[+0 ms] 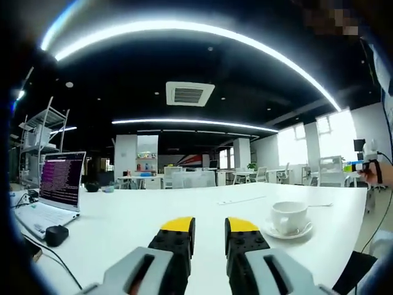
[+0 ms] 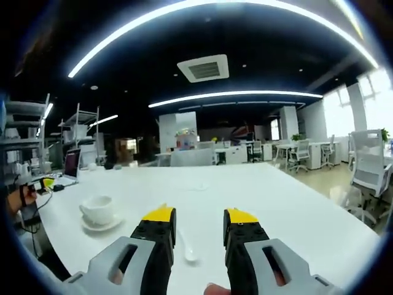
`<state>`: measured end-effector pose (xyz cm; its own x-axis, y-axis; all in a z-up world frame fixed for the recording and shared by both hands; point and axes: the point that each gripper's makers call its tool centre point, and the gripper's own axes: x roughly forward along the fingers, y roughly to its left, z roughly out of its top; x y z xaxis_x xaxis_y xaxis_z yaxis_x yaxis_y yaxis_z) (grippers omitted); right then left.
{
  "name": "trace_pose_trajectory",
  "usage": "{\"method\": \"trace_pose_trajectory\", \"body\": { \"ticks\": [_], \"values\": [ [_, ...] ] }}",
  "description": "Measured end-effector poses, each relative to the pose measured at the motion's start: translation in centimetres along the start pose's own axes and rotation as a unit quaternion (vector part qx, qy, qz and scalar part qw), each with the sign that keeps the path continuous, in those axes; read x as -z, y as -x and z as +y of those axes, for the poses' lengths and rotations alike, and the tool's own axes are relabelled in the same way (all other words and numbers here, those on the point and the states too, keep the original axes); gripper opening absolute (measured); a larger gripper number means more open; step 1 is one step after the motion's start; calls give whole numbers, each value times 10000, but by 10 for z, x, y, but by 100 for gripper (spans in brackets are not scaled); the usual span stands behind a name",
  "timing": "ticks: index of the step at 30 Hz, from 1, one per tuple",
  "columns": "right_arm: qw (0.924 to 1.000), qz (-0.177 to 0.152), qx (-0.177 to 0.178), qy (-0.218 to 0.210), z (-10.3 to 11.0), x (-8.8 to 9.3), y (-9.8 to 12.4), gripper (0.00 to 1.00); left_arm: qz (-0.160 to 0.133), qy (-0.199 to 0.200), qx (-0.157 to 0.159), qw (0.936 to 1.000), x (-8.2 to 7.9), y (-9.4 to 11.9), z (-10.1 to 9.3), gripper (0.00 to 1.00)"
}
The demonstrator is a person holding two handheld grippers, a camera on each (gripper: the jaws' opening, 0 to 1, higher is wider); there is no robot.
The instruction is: Tidy tabletop coffee trays, cups and spoons，present forward
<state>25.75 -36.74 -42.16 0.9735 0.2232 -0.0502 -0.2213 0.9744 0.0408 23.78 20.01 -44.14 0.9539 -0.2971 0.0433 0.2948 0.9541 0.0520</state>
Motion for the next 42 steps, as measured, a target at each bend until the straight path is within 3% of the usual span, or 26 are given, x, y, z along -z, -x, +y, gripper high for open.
{"method": "trace_pose_trajectory", "body": {
  "ticks": [8,11,20,24,32,36,42],
  "values": [
    [9989,240,-297,271,10,-4,-14,31,63,-152,678,9976,-18,1,-15,22],
    [9966,487,-553,362,17,-1,-23,29,41,-273,727,9970,-23,2,-17,22],
    [9870,936,-931,918,30,0,-49,30,239,-438,1079,9929,-18,2,-29,22],
    [9809,1167,-1201,991,37,3,-61,28,281,-450,1196,9914,-19,1,-33,22],
    [9558,1895,-1706,1461,50,26,-85,28,260,-465,1302,9901,-27,0,-37,22],
    [9531,1996,-1826,1357,57,31,-94,28,314,-677,1080,9913,-24,-1,-30,22],
    [9405,2397,-1963,1396,59,49,-105,28,369,-680,1128,9906,-20,1,-34,22]
  ]
}}
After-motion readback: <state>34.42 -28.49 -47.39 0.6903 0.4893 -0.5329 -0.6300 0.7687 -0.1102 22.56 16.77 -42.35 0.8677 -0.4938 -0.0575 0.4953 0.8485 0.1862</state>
